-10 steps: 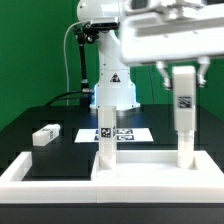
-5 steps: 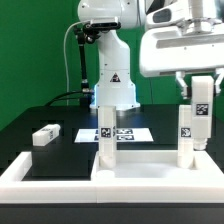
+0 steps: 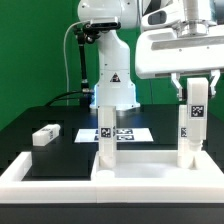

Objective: Assemble desk

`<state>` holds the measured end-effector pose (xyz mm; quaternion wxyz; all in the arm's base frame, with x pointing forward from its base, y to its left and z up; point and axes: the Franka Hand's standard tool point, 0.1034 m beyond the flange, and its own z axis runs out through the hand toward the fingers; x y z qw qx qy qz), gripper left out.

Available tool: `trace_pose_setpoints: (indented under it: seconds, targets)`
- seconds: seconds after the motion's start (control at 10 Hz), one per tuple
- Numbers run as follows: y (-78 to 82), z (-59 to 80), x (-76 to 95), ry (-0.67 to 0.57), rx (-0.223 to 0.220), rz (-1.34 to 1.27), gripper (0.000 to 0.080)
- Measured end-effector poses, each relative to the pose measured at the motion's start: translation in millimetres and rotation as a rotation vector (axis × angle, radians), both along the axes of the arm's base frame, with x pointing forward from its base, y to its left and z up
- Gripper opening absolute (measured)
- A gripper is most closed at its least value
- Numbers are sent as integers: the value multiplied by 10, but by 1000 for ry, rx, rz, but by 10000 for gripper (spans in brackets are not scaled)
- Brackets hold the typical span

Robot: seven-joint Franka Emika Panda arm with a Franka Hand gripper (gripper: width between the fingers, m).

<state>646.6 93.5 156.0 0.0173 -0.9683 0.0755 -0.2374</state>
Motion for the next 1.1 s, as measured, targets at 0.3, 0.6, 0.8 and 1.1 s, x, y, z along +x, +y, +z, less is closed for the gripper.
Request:
trace_pose_setpoints:
  seconds: [0.3, 0.6, 0.8, 1.1]
  targets:
    - [37, -137, 83, -25, -1, 0, 290]
    - [45, -241, 63, -20, -8, 6, 290]
    - [28, -285, 58, -13, -14, 10, 290]
    - [48, -353, 43, -9, -21, 20, 290]
